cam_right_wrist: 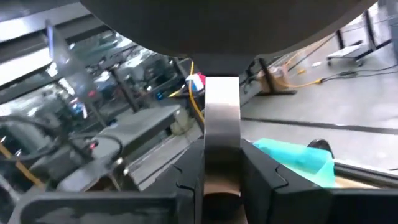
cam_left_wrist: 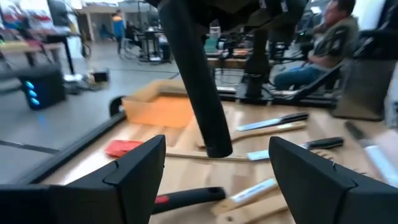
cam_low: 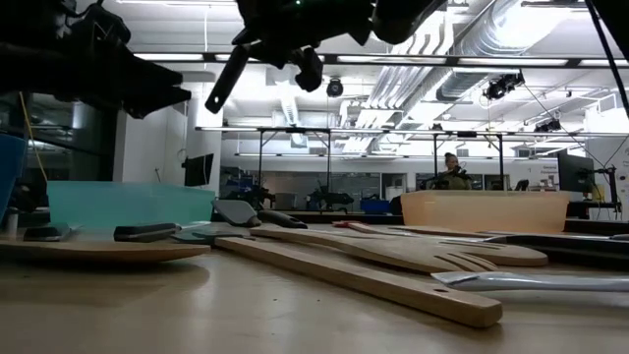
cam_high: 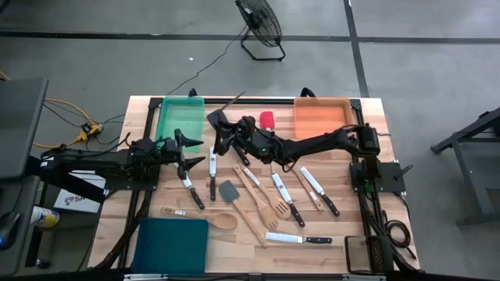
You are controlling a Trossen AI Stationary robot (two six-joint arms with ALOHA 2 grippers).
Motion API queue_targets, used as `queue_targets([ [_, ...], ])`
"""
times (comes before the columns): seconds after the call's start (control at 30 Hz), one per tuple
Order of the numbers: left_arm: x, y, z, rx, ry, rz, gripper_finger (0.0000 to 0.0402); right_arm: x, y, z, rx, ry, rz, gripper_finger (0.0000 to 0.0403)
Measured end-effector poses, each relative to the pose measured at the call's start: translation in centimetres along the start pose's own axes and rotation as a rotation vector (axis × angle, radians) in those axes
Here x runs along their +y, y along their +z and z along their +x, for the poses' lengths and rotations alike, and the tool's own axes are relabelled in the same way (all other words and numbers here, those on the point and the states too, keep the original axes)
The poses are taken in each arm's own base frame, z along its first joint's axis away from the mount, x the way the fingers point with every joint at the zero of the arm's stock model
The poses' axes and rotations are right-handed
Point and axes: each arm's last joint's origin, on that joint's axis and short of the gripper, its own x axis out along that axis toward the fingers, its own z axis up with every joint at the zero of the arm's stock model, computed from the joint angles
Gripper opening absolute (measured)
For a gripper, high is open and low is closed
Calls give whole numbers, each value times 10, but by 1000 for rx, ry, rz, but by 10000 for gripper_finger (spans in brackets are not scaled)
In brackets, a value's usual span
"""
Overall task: Pick & Place Kitchen Items
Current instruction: Put the black wide spatula into the blue green bin
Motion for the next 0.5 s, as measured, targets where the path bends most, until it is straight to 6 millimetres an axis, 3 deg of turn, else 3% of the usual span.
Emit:
queue_targets([
  [0.33, 2, 7, 1, -70, 88, 195, 283, 5, 2, 1, -77, -86, -4, 63],
  [0.5, 1, 14, 7, -71, 80, 205, 283, 5, 3, 1, -83, -88, -18, 63],
])
